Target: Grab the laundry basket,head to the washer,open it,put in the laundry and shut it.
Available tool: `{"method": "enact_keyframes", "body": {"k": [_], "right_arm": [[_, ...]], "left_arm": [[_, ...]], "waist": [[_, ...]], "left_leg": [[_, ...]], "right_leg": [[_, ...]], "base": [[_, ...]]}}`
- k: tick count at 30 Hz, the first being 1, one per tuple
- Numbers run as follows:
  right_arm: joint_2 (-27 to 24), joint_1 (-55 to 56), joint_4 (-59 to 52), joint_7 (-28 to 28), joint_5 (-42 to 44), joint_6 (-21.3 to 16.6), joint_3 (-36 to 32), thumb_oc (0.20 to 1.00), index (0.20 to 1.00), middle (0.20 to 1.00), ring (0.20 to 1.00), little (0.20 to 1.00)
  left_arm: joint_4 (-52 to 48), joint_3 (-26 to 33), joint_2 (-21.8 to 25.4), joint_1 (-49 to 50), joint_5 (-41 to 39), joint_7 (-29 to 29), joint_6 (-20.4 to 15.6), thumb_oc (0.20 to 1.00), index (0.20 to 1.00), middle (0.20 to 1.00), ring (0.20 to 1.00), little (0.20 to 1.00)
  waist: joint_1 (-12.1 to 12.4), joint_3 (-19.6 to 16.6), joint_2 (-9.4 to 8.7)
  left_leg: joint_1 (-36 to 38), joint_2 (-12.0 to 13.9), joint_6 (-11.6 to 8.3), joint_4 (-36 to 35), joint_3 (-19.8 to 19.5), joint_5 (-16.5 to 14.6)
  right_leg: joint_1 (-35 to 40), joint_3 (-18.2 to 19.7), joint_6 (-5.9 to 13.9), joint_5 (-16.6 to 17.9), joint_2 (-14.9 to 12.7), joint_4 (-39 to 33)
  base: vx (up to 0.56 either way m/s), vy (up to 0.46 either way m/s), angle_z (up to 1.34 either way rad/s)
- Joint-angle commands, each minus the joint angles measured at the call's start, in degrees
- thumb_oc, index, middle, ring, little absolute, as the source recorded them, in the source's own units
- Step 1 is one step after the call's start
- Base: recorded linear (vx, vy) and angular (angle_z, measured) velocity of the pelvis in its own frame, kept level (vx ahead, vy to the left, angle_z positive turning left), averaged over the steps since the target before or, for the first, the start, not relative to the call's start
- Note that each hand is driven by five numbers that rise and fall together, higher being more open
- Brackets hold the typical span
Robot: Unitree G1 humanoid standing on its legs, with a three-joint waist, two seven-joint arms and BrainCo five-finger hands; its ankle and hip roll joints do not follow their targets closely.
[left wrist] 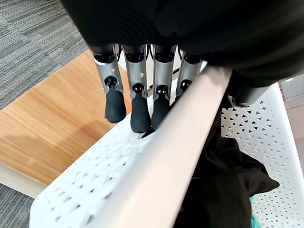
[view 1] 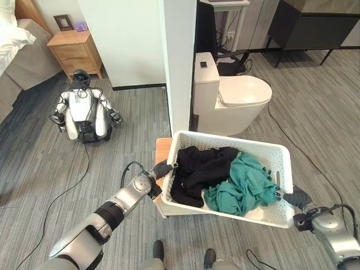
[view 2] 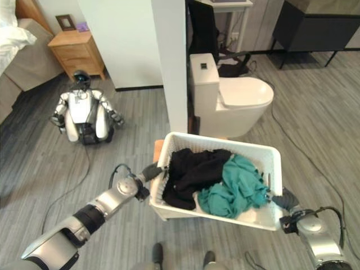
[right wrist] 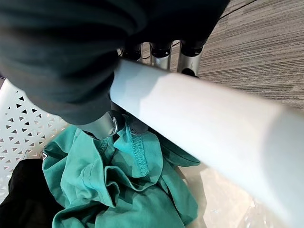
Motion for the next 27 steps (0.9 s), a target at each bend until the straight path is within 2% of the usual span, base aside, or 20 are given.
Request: {"method": "enact_keyframes", "body": {"k": [1, 2, 3, 4, 6, 7, 8, 9, 10, 11, 13, 14, 16, 19, 20, 21, 22, 24, 26, 27], "right_arm": [[-4.92, 1.71, 1.50, -2.98, -0.55, -1.52, -7.37, 0.200, 0.200, 0.200, 0.200, 0.200], [-4.45, 1.38, 1.87, -3.84, 0.35, -1.81, -8.19, 0.200, 0.200, 0.200, 0.200, 0.200], [-4.42, 1.37, 1.87, -3.84, 0.35, -1.81, -8.26, 0.200, 0.200, 0.200, 0.200, 0.200], [-3.96, 0.88, 2.08, -4.21, 0.72, -1.96, -8.19, 0.200, 0.200, 0.200, 0.200, 0.200], [-2.62, -0.51, 1.76, -3.58, 1.25, -2.33, -7.00, 0.200, 0.200, 0.200, 0.200, 0.200], [-2.29, -1.66, 1.73, -3.32, 1.10, -2.38, -6.23, 0.200, 0.200, 0.200, 0.200, 0.200], [-2.30, -1.81, 1.78, -3.34, 1.10, -2.37, -6.12, 0.200, 0.200, 0.200, 0.200, 0.200], [-1.77, -3.03, 1.93, -3.42, 1.03, -2.46, -5.61, 0.200, 0.200, 0.200, 0.200, 0.200], [-0.69, -6.15, 3.03, -3.45, 0.60, -2.41, -3.56, 0.200, 0.200, 0.200, 0.200, 0.200], [-0.22, -7.81, 3.91, -3.41, 0.26, -2.33, -2.45, 0.200, 0.200, 0.200, 0.200, 0.200], [0.90, -11.64, 5.91, -3.56, 0.21, -2.41, -0.05, 0.200, 0.200, 0.200, 0.200, 0.200], [1.72, -13.73, 7.46, -3.69, 0.22, -2.41, 1.52, 0.200, 0.200, 0.200, 0.200, 0.200], [3.30, -16.60, 10.34, -3.70, 0.15, -2.53, 3.92, 0.200, 0.200, 0.200, 0.200, 0.200], [5.05, -19.45, 14.06, -3.16, 0.13, -2.65, 6.43, 0.200, 0.200, 0.200, 0.200, 0.200], [5.07, -19.51, 14.10, -3.15, 0.13, -2.67, 6.45, 0.200, 0.200, 0.200, 0.200, 0.200], [5.80, -21.86, 16.13, -3.45, 0.20, -2.89, 7.86, 0.200, 0.200, 0.200, 0.200, 0.200], [6.43, -22.84, 16.78, -3.45, 0.18, -2.92, 8.68, 0.200, 0.200, 0.200, 0.200, 0.200], [6.96, -23.30, 17.31, -3.56, -0.20, -2.68, 9.48, 0.200, 0.200, 0.200, 0.200, 0.200], [7.55, -22.17, 17.09, -3.56, 0.02, -2.59, 9.18, 0.200, 0.200, 0.200, 0.200, 0.200], [7.42, -22.29, 17.16, -3.80, 0.32, -2.95, 9.58, 0.200, 0.200, 0.200, 0.200, 0.200]], "left_arm": [[5.67, 7.21, 1.47, -8.14, 0.98, 1.59, -3.89, 0.200, 0.200, 0.200, 0.200, 0.200], [7.97, 7.00, 0.89, -9.53, 1.46, 2.43, -4.39, 0.200, 0.200, 0.200, 0.200, 0.200], [8.07, 6.94, 0.86, -9.66, 1.45, 2.44, -4.45, 0.200, 0.200, 0.200, 0.200, 0.200], [8.87, 7.15, 0.62, -10.22, 1.60, 3.02, -4.72, 0.200, 0.200, 0.200, 0.200, 0.200], [11.00, 8.40, 1.32, -10.56, 2.69, 3.65, -5.24, 0.200, 0.200, 0.200, 0.200, 0.200], [11.98, 8.82, 1.59, -10.57, 3.09, 3.87, -5.32, 0.200, 0.200, 0.200, 0.200, 0.200], [12.06, 8.88, 1.62, -10.59, 3.10, 3.86, -5.38, 0.200, 0.200, 0.200, 0.200, 0.200], [12.82, 9.16, 2.05, -10.72, 3.21, 4.08, -5.56, 0.200, 0.200, 0.200, 0.200, 0.200], [13.68, 10.31, 3.13, -10.64, 2.28, 4.43, -6.01, 0.200, 0.200, 0.200, 0.200, 0.200], [13.89, 10.83, 3.81, -10.40, 2.12, 4.28, -6.21, 0.200, 0.200, 0.200, 0.200, 0.200], [14.70, 11.45, 5.05, -10.02, 2.00, 4.65, -6.90, 0.200, 0.200, 0.200, 0.200, 0.200], [14.95, 11.97, 5.57, -9.57, 1.63, 4.94, -7.10, 0.200, 0.200, 0.200, 0.200, 0.200], [15.16, 12.82, 6.78, -8.58, 0.72, 4.98, -7.11, 0.200, 0.200, 0.200, 0.200, 0.200], [16.82, 12.81, 7.21, -8.52, 0.45, 5.02, -6.97, 0.200, 0.200, 0.200, 0.200, 0.200], [16.84, 12.81, 7.24, -8.55, 0.45, 5.02, -6.98, 0.200, 0.200, 0.200, 0.200, 0.200], [17.75, 13.25, 7.44, -8.22, 0.15, 5.16, -6.84, 0.200, 0.200, 0.200, 0.200, 0.200], [18.14, 13.12, 7.71, -8.34, 0.30, 5.10, -6.68, 0.200, 0.200, 0.200, 0.200, 0.200], [18.13, 13.01, 7.83, -8.64, 0.22, 5.10, -6.48, 0.200, 0.200, 0.200, 0.200, 0.200], [18.58, 12.99, 7.74, -9.23, 0.42, 5.45, -6.46, 0.200, 0.200, 0.200, 0.200, 0.200], [19.70, 12.49, 7.53, -9.88, 0.63, 5.68, -6.49, 0.200, 0.200, 0.200, 0.200, 0.200]], "waist": [[1.02, -1.79, -1.69], [1.14, -0.46, -2.03], [1.07, -0.55, -2.10], [1.16, -0.01, -2.43], [1.40, 0.54, -2.77], [1.32, 0.55, -2.59], [1.55, 0.69, -2.57], [1.25, 1.05, -2.41], [1.54, 1.47, -1.81], [1.80, 1.48, -1.59], [2.29, 1.98, -1.41], [3.20, 2.42, -1.08], [4.47, 2.73, -0.51], [5.67, 2.24, 0.05], [5.67, 2.19, -0.02], [8.05, 1.15, -0.33], [9.67, 0.30, -0.71], [10.23, 0.07, -1.28], [10.18, -0.38, -2.61], [10.59, -0.47, -3.23]], "left_leg": [[0.32, 3.29, -2.25, 4.22, -1.73, -3.85], [-0.92, 2.43, -2.58, 6.25, -4.53, -4.85], [-1.25, 2.29, -2.51, 6.37, -4.64, -4.72], [-2.47, 0.85, -2.45, 8.26, -7.69, -5.74], [-2.82, -3.58, -1.32, 11.36, -15.58, -10.08], [-2.18, -4.92, -0.77, 12.18, -17.19, -11.89], [-2.16, -4.88, -0.71, 12.52, -16.89, -12.18], [-2.07, -6.47, -0.40, 13.41, -17.91, -12.57], [-0.45, -7.90, 1.12, 13.48, -17.82, -15.10], [0.33, -8.53, 1.88, 12.82, -16.88, -15.79], [0.74, -8.62, 2.71, 12.45, -12.40, -16.05], [0.13, -8.19, 3.18, 13.07, -9.79, -16.12], [-0.90, -7.32, 4.05, 13.15, -6.01, -15.64], [-1.44, -6.52, 4.98, 12.31, -3.84, -14.12], [-1.54, -6.59, 4.99, 12.22, -3.82, -13.95], [-2.29, -5.75, 4.51, 11.97, -1.97, -13.05], [-3.36, -5.15, 3.95, 11.71, -0.79, -12.13], [-3.29, -4.55, 3.58, 11.06, -0.30, -11.70], [-3.53, -3.21, 2.72, 10.23, -0.02, -10.64], [-3.79, -1.48, 1.29, 9.86, -0.34, -9.17]], "right_leg": [[-0.81, 2.16, 1.73, -3.39, -0.49, 0.29], [-1.80, 3.43, 2.05, -2.42, -1.04, 0.29], [-2.01, 3.33, 2.09, -2.31, -1.17, 0.29], [-2.87, 4.32, 2.29, -1.58, -1.63, 0.29], [-4.98, 8.17, 2.56, -0.40, -1.92, 0.98], [-5.82, 9.84, 2.72, 0.00, -2.02, 1.60], [-5.84, 10.16, 2.75, -0.04, -1.97, 1.74], [-7.55, 12.03, 3.22, 1.08, -2.50, 2.91], [-10.52, 15.99, 4.66, 2.71, -2.21, 4.39], [-11.69, 17.94, 5.53, 3.86, -2.23, 4.44], [-14.69, 20.58, 7.62, 6.28, -2.69, 4.90], [-15.78, 19.49, 8.02, 5.40, -3.20, 5.58], [-15.94, 14.99, 6.62, 3.30, -5.14, 8.45], [-12.87, 12.51, 4.83, -0.89, -6.79, 14.47], [-12.99, 12.54, 4.84, -0.80, -6.86, 14.43], [-8.92, 7.54, 4.72, -2.46, -9.38, 14.64], [-7.14, 3.88, 4.79, -2.05, -11.26, 13.69], [-6.00, 2.84, 4.91, -1.79, -11.45, 12.70], [-5.10, 3.70, 5.05, -2.89, -10.39, 11.31], [-4.36, 2.58, 4.92, -3.95, -9.05, 9.98]], "base": [[-0.16, 0.076, -0.06], [-0.14, 0.065, -0.11], [-0.17, 0.081, -0.18], [-0.14, 0.072, -0.29], [-0.12, 0.134, -0.59], [-0.04, 0.115, -0.96], [-0.11, 0.191, -1.16], [-0.17, 0.272, -1.36], [-0.21, 0.340, -1.49], [-0.19, 0.286, -1.63], [-0.22, 0.168, -2.09], [-0.29, 0.077, -2.20], [-0.28, 0.013, -1.81], [-0.19, -0.013, -0.72], [-0.17, -0.102, -0.60], [-0.17, -0.151, -0.50], [-0.19, -0.248, -0.59], [-0.07, -0.185, -0.77], [-0.06, -0.289, -0.46], [-0.08, -0.371, 0.12]]}}
